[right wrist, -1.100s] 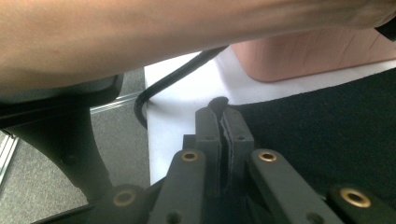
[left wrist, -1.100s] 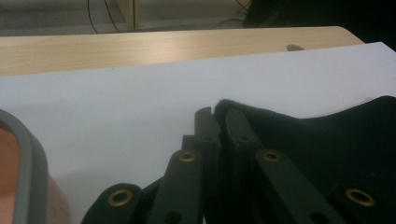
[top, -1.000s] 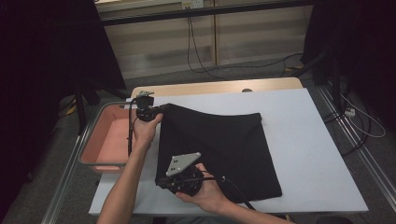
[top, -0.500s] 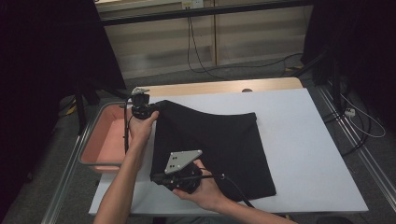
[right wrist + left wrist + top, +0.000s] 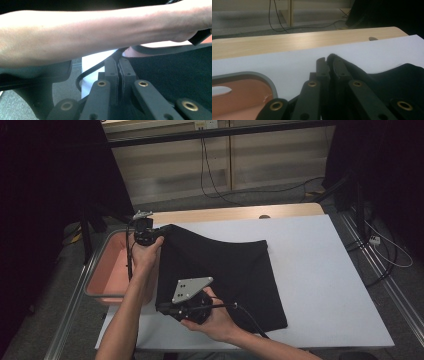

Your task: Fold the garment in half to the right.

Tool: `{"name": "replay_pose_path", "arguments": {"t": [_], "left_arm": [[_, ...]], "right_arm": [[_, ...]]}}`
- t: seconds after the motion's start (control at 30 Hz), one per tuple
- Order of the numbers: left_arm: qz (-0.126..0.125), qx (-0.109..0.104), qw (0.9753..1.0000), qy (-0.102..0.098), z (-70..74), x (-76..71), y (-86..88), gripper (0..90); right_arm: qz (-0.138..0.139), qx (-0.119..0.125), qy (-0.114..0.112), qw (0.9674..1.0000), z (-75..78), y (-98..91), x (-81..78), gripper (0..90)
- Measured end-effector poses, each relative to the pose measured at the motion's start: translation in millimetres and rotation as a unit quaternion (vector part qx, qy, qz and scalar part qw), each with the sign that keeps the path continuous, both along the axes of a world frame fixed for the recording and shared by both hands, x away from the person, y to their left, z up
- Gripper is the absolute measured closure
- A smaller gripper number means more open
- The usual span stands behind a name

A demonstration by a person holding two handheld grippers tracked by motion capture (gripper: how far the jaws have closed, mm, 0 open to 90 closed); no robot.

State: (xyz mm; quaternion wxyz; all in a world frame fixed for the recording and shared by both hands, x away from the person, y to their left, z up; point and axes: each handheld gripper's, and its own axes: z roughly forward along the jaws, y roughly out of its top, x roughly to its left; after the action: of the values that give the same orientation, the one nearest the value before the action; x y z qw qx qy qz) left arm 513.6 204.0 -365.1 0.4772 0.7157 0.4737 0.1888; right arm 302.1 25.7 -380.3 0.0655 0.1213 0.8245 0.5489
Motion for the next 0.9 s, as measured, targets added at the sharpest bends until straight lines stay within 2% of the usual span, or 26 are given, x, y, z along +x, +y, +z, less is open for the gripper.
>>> {"name": "replay_pose_path", "arguments": {"t": [0.13,0.4,0.5,0.9], "left_arm": [[0.002,-0.008,0.9999,-0.007,3.6,-0.2,1.9,85.4],[0.008,-0.013,0.9998,-0.009,7.1,-0.4,10.2,85.4],[0.003,-0.008,0.9999,-0.008,8.4,0.2,11.4,85.4],[0.020,-0.016,0.9994,-0.025,18.4,-2.2,21.0,85.4]], "right_arm": [[0.000,0.004,-0.003,1.0000,4.8,0.3,0.6,87.4],[0.002,0.009,-0.008,0.9999,11.9,1.6,1.1,87.3],[0.002,0.013,-0.009,0.9999,13.9,2.1,1.4,87.3],[0.005,0.019,-0.018,0.9996,24.7,10.8,4.0,87.3]]}}
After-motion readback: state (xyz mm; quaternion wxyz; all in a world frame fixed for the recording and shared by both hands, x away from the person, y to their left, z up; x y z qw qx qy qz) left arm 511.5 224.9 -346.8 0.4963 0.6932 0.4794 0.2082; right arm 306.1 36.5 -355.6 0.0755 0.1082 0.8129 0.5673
